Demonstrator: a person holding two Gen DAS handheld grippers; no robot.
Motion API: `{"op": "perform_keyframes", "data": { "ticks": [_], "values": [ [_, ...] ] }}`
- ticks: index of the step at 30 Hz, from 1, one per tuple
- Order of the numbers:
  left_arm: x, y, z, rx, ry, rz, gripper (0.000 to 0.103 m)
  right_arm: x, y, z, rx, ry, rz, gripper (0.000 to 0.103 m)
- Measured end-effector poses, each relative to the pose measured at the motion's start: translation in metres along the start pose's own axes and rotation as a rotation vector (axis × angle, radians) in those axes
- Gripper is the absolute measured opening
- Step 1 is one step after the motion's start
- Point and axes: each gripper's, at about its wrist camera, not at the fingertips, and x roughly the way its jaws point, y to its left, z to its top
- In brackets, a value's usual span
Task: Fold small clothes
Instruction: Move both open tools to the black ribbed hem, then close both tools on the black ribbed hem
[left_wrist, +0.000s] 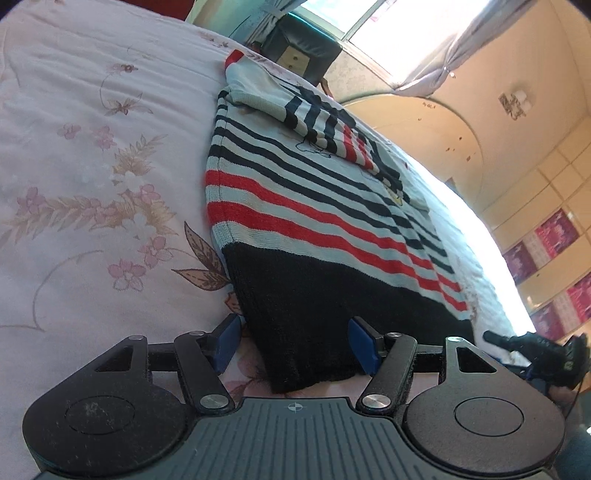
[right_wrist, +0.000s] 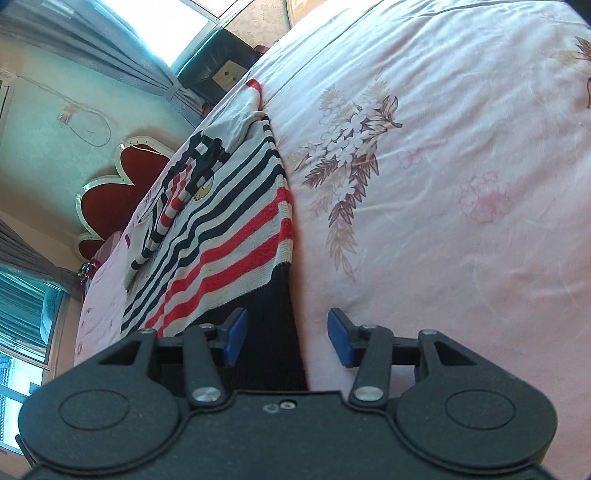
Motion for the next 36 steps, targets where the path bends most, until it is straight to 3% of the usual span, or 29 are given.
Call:
{"op": "perform_keyframes", "data": {
  "ticks": [7, 16, 17, 18, 19, 22, 25, 26, 27, 29, 32, 35, 36],
  "values": [
    [0.012, 0.024, -0.001, -0.181, -0.025, -0.149, 0.064, 0.015, 0.008, 0.003, -0.014, 0.059, 0.050, 0.048],
    [0.039, 0.010, 0.014, -0.163, -0.007, -0.190, 0.064, 0.034, 0.018, 0.005, -0.026, 0.093, 0.095, 0.048],
    [0.042, 0.007, 0.016, -0.145, -0.004, -0.183, 0.060, 0.036, 0.020, 0.005, -0.027, 0.095, 0.098, 0.048],
    [0.046, 0.002, 0.017, -0.129, 0.005, -0.164, 0.045, 0.038, 0.021, 0.005, -0.029, 0.097, 0.101, 0.048],
    [0.050, 0.000, 0.019, -0.121, 0.022, -0.136, 0.039, 0.040, 0.022, 0.006, -0.032, 0.099, 0.102, 0.048],
    [0.052, -0.002, 0.018, -0.123, 0.012, -0.110, 0.031, 0.043, 0.025, 0.007, -0.041, 0.102, 0.101, 0.044],
    [0.050, 0.003, 0.014, -0.118, 0.000, -0.077, 0.011, 0.044, 0.027, 0.007, -0.058, 0.112, 0.090, 0.030],
    [0.048, 0.007, 0.012, -0.128, -0.007, -0.088, 0.009, 0.045, 0.027, 0.006, -0.069, 0.116, 0.074, 0.015],
    [0.044, 0.009, 0.011, -0.138, -0.023, -0.102, 0.008, 0.045, 0.027, 0.006, -0.084, 0.120, 0.054, 0.006],
    [0.029, 0.014, 0.006, -0.135, -0.078, -0.144, 0.008, 0.041, 0.029, 0.005, -0.104, 0.107, 0.044, 0.006],
    [0.014, 0.016, 0.003, -0.118, -0.112, -0.145, 0.007, 0.026, 0.037, 0.007, -0.124, 0.069, 0.100, 0.006],
    [0.022, 0.026, -0.002, -0.127, -0.071, -0.095, 0.007, 0.016, 0.040, 0.007, -0.174, 0.037, 0.117, 0.006],
    [0.026, 0.030, -0.003, -0.148, -0.061, -0.096, 0.007, 0.020, 0.035, 0.006, -0.174, 0.052, 0.083, 0.006]
  ]
}}
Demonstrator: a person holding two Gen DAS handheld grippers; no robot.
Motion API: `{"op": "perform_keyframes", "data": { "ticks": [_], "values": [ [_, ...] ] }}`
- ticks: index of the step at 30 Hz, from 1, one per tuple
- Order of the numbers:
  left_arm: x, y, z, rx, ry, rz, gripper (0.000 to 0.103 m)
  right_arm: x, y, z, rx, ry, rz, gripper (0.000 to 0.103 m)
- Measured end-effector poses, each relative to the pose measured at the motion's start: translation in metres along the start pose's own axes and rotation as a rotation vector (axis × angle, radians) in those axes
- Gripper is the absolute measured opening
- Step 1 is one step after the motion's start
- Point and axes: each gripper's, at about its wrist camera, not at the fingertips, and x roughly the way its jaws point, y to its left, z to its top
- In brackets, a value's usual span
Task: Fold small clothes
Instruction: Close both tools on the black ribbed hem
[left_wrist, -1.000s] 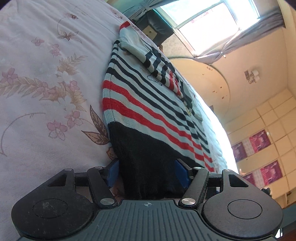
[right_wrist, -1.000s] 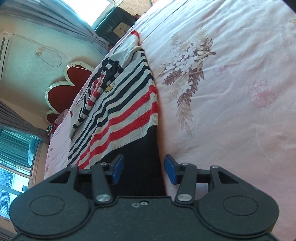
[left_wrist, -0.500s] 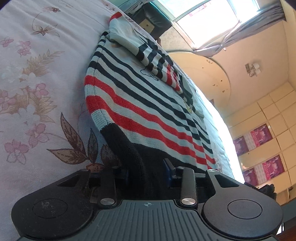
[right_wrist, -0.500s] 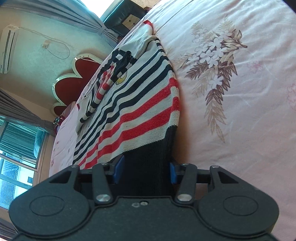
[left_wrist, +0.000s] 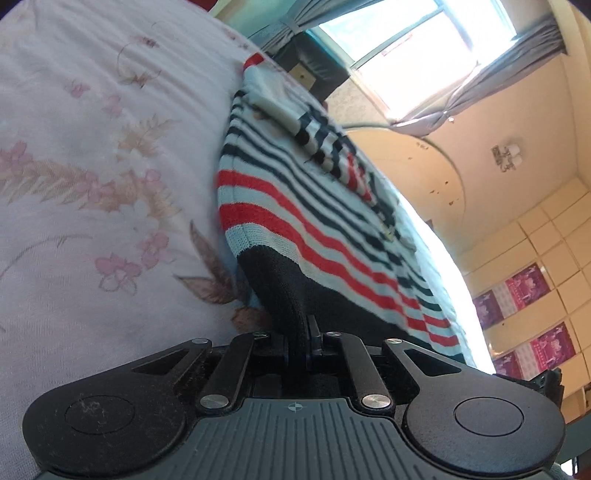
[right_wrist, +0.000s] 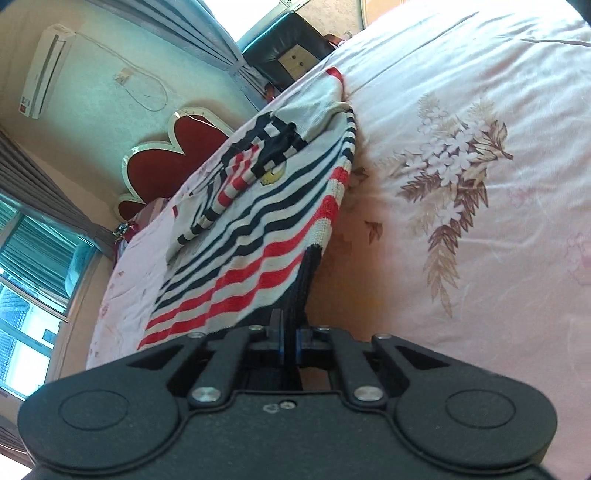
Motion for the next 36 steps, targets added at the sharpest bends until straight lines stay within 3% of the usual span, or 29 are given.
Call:
{"op": "perform_keyframes", "data": {
  "ticks": [2, 7, 9, 10, 11, 12, 14, 17, 20, 23, 25, 26, 29, 32, 36],
  "values": [
    [0.002, 0.004, -0.001, -0.037, -0.009, -0.022, 0.007, 0.012, -0.015, -0.003, 0.044, 0.050, -0.065, 0.006],
    [0.003, 0.004, -0.004, -0.068, -0.022, -0.053, 0.007, 0.013, -0.015, -0.009, 0.086, 0.040, -0.025, 0.012],
    [-0.001, 0.004, -0.006, -0.100, -0.054, -0.127, 0.009, 0.015, -0.015, -0.011, 0.086, 0.041, -0.025, 0.012],
    [-0.001, 0.003, -0.007, -0.133, -0.063, -0.147, 0.013, 0.015, -0.016, -0.011, 0.091, 0.040, -0.022, 0.013],
    [0.000, 0.004, -0.008, -0.163, -0.067, -0.153, 0.040, 0.015, -0.016, -0.010, 0.098, 0.040, -0.016, 0.014],
    [0.001, 0.006, -0.009, -0.186, -0.079, -0.164, 0.054, 0.014, -0.017, -0.011, 0.104, 0.039, -0.012, 0.014],
    [0.004, 0.007, -0.011, -0.222, -0.108, -0.196, 0.055, 0.014, -0.019, -0.011, 0.115, 0.037, -0.003, 0.015],
    [0.010, 0.008, -0.011, -0.263, -0.133, -0.198, 0.053, 0.014, -0.019, -0.011, 0.131, 0.035, 0.001, 0.016],
    [0.020, 0.012, -0.009, -0.286, -0.086, -0.118, 0.006, 0.015, -0.021, -0.011, 0.145, 0.035, 0.005, 0.016],
    [0.015, 0.009, -0.009, -0.223, -0.094, -0.089, 0.006, 0.015, -0.020, -0.010, 0.130, 0.044, -0.008, 0.006],
    [0.001, 0.010, -0.009, -0.229, -0.155, -0.122, 0.005, 0.012, -0.013, -0.011, 0.075, 0.038, -0.023, 0.006],
    [-0.004, 0.012, -0.007, -0.222, -0.164, -0.099, 0.005, 0.008, -0.010, -0.012, 0.060, 0.023, -0.010, 0.006],
    [0.002, 0.022, -0.004, -0.191, -0.109, -0.033, 0.005, 0.004, -0.014, -0.013, 0.052, 0.011, -0.034, 0.005],
    [0.002, 0.017, 0.003, -0.188, -0.121, -0.079, 0.005, 0.009, -0.016, -0.009, 0.066, 0.030, -0.035, 0.005],
    [0.000, 0.010, 0.019, -0.241, -0.197, -0.159, 0.005, -0.003, 0.004, 0.009, 0.033, -0.054, 0.022, 0.005]
  ]
}}
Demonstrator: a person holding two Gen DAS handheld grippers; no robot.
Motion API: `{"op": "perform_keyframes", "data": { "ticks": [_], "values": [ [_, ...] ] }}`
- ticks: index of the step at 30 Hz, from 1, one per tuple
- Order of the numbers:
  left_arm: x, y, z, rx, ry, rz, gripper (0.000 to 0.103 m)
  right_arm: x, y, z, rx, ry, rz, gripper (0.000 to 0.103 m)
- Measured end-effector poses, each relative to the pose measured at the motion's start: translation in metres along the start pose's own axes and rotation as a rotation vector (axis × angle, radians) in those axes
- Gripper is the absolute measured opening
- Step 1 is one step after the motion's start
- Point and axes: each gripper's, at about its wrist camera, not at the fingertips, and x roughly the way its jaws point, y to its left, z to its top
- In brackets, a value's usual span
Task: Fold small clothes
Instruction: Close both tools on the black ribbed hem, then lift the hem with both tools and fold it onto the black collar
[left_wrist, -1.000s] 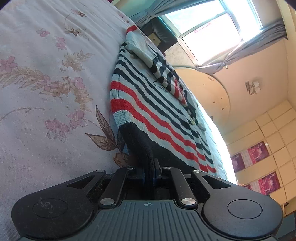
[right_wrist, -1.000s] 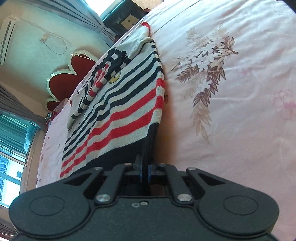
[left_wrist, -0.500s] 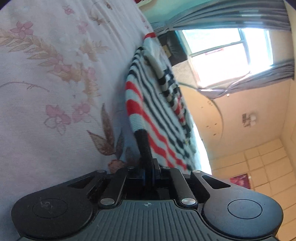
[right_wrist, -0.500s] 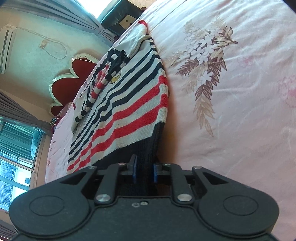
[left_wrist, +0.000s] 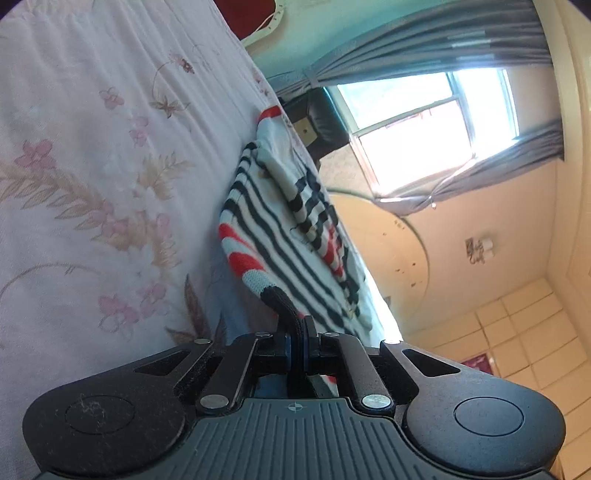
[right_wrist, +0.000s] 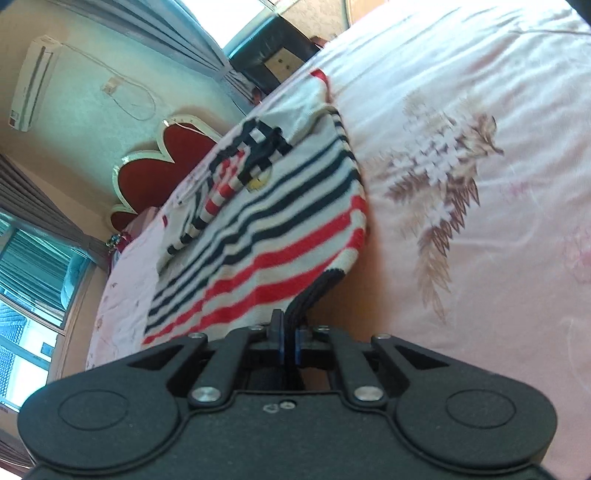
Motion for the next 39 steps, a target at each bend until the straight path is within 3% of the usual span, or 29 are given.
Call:
{"op": "perform_keyframes", "data": {
  "ticks": [6, 12, 17, 22, 31, 37, 39],
  "values": [
    [0.024, -0.019, 0.038, -0.026, -0.055, -0.062, 0.005, 0.004, 0.018, 0.045, -0.039, -0.069, 0.025, 0.005],
    [0.073, -0.060, 0.095, 0.033, -0.083, -0.080, 0.005, 0.029, 0.036, 0.114, -0.047, -0.131, 0.049, 0.005],
    [0.131, -0.086, 0.149, 0.084, -0.069, -0.025, 0.005, 0.064, 0.047, 0.176, -0.022, -0.146, 0.071, 0.006],
    [0.187, -0.086, 0.186, 0.103, -0.030, 0.041, 0.005, 0.121, 0.038, 0.224, 0.020, -0.106, 0.059, 0.006],
    [0.258, -0.059, 0.213, 0.040, 0.013, 0.173, 0.006, 0.213, 0.000, 0.263, 0.118, -0.010, 0.043, 0.006],
    [0.282, -0.048, 0.218, -0.006, -0.013, 0.105, 0.006, 0.252, -0.017, 0.274, 0.152, 0.018, 0.083, 0.006],
    [0.287, -0.046, 0.221, -0.008, -0.042, 0.087, 0.008, 0.258, -0.018, 0.277, 0.139, 0.002, 0.088, 0.015]
  ]
}}
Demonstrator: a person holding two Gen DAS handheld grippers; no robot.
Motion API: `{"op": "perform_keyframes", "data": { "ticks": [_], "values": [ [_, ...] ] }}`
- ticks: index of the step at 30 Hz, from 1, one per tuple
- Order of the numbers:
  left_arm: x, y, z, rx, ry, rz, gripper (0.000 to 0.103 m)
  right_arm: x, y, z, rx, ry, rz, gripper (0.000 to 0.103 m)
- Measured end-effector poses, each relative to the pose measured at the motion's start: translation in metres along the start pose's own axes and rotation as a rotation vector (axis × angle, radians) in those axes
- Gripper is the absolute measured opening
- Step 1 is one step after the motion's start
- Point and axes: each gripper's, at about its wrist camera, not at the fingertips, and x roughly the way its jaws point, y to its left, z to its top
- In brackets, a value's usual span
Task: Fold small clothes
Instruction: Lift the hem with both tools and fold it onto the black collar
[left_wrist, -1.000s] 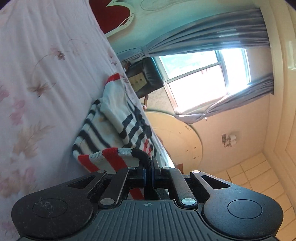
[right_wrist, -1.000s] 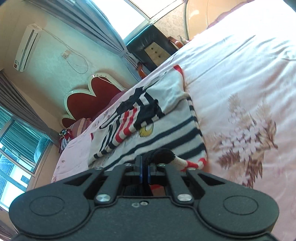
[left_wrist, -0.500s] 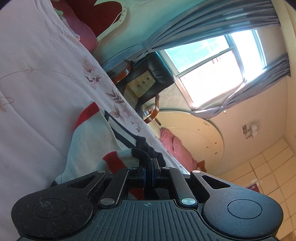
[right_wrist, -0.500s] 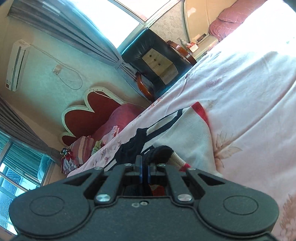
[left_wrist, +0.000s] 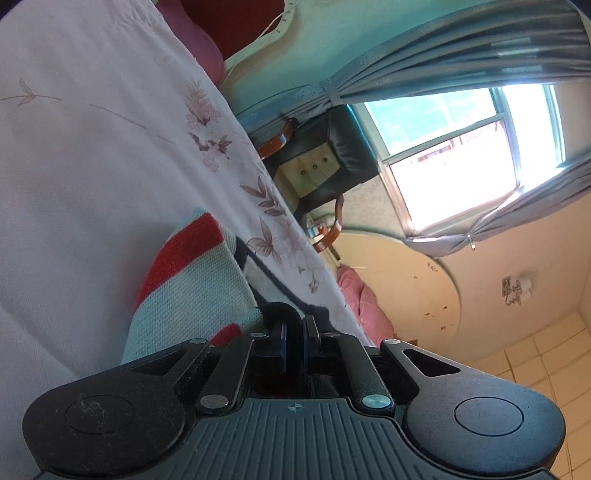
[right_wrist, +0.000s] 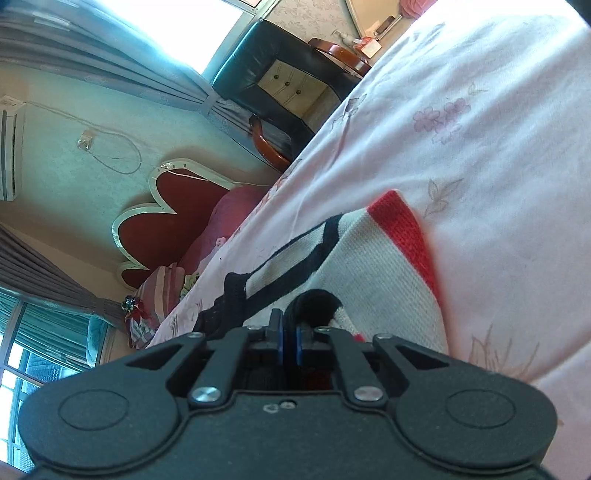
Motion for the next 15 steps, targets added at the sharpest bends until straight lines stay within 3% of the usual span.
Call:
{"op": "perform_keyframes", "data": {
  "ticks": [1, 3, 7, 9, 13, 15],
  "values": [
    [0.004, 0.001, 0.001, -0.001, -0.001, -0.002, 0.015, 0.001, -0.001, 0.001, -0.004, -0.016, 0.004, 0.018],
    [0.008, 0.000, 0.000, 0.022, -0.019, -0.006, 0.062, 0.003, -0.003, 0.004, -0.006, -0.040, 0.027, 0.026],
    [0.016, -0.010, 0.010, 0.082, -0.043, -0.008, 0.063, 0.003, -0.004, 0.009, -0.016, -0.093, 0.041, 0.038],
    [0.017, -0.018, 0.014, 0.134, -0.039, 0.011, 0.063, -0.001, -0.004, 0.014, -0.026, -0.139, 0.025, 0.058],
    [0.027, -0.047, 0.020, 0.400, 0.055, 0.118, 0.062, -0.006, 0.005, 0.020, -0.093, -0.146, 0.012, 0.057],
    [0.038, -0.058, 0.015, 0.530, 0.114, 0.188, 0.062, -0.004, 0.013, 0.020, -0.165, -0.114, -0.013, 0.051]
  ]
}}
